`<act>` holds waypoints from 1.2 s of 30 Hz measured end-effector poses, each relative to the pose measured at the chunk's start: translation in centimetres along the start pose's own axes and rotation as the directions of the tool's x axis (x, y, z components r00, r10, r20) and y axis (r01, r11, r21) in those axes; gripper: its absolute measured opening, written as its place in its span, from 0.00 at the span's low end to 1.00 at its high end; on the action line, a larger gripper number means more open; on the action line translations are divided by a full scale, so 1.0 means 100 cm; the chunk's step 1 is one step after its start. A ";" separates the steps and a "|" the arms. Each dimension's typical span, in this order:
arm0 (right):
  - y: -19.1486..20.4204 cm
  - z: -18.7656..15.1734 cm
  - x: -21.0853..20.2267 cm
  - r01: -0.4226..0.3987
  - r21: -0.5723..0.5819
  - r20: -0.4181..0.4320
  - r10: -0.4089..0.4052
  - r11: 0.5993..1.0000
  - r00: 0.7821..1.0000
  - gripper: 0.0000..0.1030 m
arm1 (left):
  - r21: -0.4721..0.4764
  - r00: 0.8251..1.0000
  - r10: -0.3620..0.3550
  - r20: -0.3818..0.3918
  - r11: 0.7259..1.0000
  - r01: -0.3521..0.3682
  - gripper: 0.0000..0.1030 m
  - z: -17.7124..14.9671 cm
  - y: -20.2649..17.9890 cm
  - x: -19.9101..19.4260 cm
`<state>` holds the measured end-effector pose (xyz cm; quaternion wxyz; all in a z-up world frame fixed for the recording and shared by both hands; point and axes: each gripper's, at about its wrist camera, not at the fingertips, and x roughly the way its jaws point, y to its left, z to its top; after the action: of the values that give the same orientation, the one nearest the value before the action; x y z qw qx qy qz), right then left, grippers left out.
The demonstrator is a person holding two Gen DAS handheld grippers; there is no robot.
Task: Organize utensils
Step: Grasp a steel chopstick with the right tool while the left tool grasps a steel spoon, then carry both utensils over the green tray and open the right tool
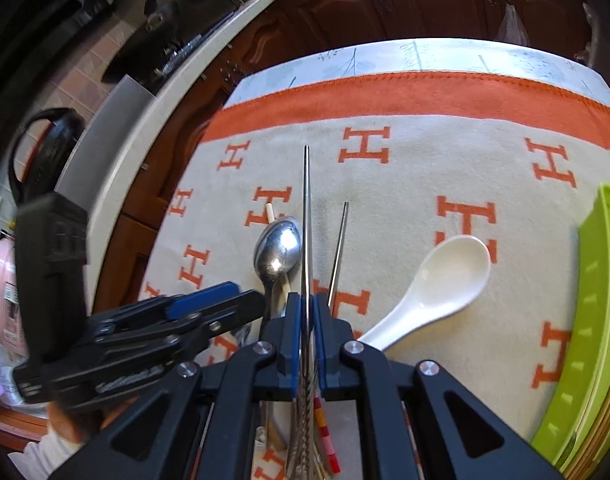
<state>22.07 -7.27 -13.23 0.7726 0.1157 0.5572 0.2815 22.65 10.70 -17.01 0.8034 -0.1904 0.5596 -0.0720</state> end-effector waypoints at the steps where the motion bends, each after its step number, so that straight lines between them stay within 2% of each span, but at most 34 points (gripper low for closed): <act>1: 0.000 0.000 -0.001 -0.006 0.005 0.003 0.006 1.000 1.000 0.06 | -0.003 1.000 -0.006 0.001 1.000 0.006 0.34 0.000 0.000 0.002; 6: -0.010 -0.008 -0.010 -0.038 0.039 0.017 0.037 0.999 0.999 0.06 | -0.025 0.999 -0.049 0.011 0.998 0.049 0.34 -0.001 0.001 0.015; 11: -0.018 -0.014 -0.010 -0.052 0.065 0.021 0.051 0.996 0.998 0.06 | -0.032 0.998 -0.049 0.036 0.998 0.050 0.31 0.000 0.000 0.027; 15: -0.023 -0.017 -0.009 -0.057 0.083 0.020 0.055 0.995 0.998 0.06 | -0.016 0.998 -0.031 0.061 0.999 0.032 0.08 0.000 -0.003 0.034; 20: -0.026 -0.020 -0.009 -0.070 0.093 0.022 0.068 0.993 0.997 0.06 | -0.008 0.993 -0.030 0.110 0.999 0.031 0.01 -0.004 -0.008 0.032; 23: -0.026 -0.022 -0.009 -0.075 0.095 0.024 0.074 0.993 0.997 0.06 | 0.006 0.989 -0.054 0.136 0.999 0.054 0.00 -0.006 -0.012 0.028; 29: -0.028 -0.029 -0.019 -0.110 0.109 0.047 0.105 0.988 0.993 0.06 | 0.046 0.985 -0.059 0.164 0.998 0.052 0.00 -0.011 -0.018 0.018; 36: -0.030 -0.043 -0.041 -0.136 0.121 0.087 0.126 0.983 0.988 0.06 | 0.175 0.974 -0.096 0.206 0.983 0.060 0.00 -0.027 -0.035 -0.018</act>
<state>18.15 -12.61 -13.00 0.7648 0.2120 0.5342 0.2910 19.79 7.45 -14.87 0.8686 -0.1508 0.4540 -0.1293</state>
